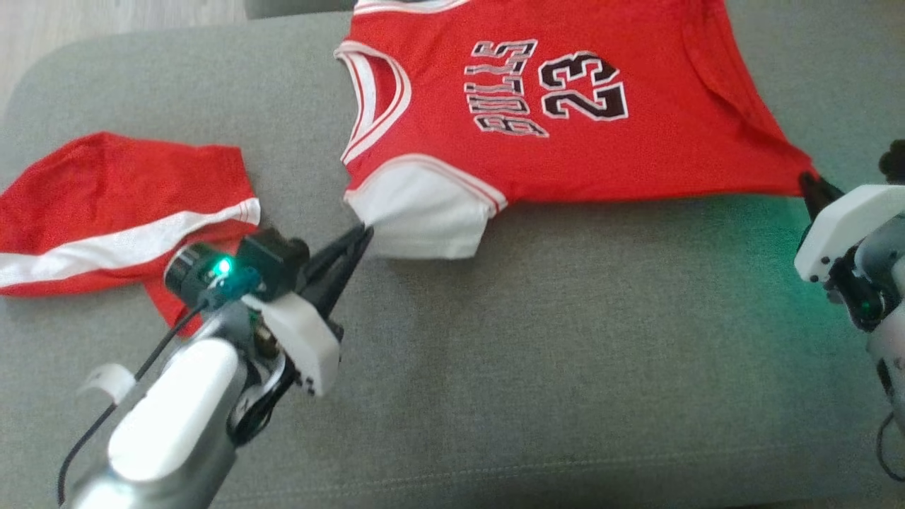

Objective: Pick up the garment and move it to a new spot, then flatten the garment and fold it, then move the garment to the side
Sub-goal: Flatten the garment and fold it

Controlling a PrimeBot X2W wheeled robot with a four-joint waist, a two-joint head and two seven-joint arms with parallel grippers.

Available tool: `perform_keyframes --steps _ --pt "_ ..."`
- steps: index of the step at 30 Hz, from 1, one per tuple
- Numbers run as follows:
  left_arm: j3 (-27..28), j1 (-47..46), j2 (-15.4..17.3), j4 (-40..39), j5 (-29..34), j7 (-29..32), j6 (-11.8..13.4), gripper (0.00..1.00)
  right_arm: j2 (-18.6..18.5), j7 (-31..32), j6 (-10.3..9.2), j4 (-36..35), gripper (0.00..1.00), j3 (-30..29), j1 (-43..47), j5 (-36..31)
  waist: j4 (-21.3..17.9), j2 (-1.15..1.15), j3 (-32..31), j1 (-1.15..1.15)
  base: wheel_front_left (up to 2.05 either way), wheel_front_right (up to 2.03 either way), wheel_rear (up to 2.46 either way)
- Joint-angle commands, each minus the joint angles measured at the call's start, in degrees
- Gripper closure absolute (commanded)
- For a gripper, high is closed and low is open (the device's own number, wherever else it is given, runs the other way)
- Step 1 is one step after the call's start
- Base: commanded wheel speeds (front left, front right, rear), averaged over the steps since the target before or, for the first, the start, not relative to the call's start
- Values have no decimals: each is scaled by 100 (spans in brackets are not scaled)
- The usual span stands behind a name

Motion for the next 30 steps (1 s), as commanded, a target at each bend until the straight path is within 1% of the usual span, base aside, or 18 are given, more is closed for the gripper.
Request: perform_keyframes --steps 1,7,17,18,25,28,30 --pt "153 -116 317 -331 -153 132 9 100 -187 60 37 -179 100 124 58 76 -11 0 -77 1 0 0 0" --pt "-114 201 830 -1069 -875 857 9 100 -384 529 37 -364 100 430 292 294 -3 0 -299 1 0 0 0" --pt "-288 604 1509 -1980 -1787 1794 8 100 -723 1685 37 -672 100 723 750 808 -26 0 -662 1 0 0 0" --pt "-288 604 1509 -1980 -1787 1794 8 100 -723 1685 37 -672 100 723 750 808 -26 0 -662 1 0 0 0" --pt "-509 841 1991 -2544 -2354 2417 8 100 -963 2622 37 -943 100 805 1065 1089 -99 0 -890 1 0 0 0" --pt "-523 905 2157 -2761 -2548 2612 9 100 -1041 3057 37 -1047 100 733 1183 1216 -125 0 -930 1 0 0 0" --pt "-499 929 2227 -2875 -2623 2690 35 100 -1076 3230 37 -1170 100 663 1230 1257 -148 0 -921 1 0 0 0"
